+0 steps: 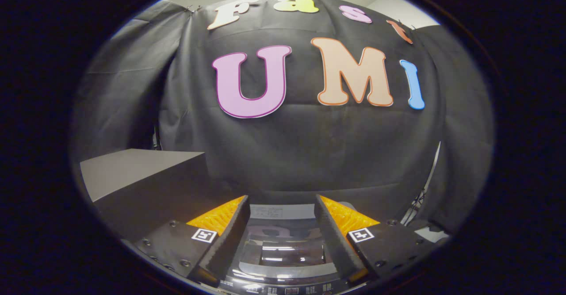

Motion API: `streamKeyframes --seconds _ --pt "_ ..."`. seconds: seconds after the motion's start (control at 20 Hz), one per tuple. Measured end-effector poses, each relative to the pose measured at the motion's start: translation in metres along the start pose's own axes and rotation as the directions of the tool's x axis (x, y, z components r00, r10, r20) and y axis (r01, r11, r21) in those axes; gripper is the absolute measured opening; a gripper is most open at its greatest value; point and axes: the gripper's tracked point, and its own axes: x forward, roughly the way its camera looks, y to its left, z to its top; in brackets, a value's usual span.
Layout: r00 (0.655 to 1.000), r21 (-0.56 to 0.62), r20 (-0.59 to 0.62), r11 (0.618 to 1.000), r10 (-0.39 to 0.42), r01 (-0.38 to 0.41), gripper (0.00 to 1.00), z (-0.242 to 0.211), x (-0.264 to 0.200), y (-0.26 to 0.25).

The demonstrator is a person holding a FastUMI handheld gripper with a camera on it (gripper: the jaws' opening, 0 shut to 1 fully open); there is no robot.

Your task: Put the clothes into the washing machine and then close the washing machine lid.

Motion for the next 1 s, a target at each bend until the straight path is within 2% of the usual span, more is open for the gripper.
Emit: streamKeyframes --seconds 0.55,1.0 --pt "0.996 0.037 0.091 0.999 -0.001 -0.003 0.92 -0.032 -0.099 -0.055" --pt "0.99 0.176 0.11 0.982 -0.091 0.071 0.91 -0.101 -0.199 -0.126"
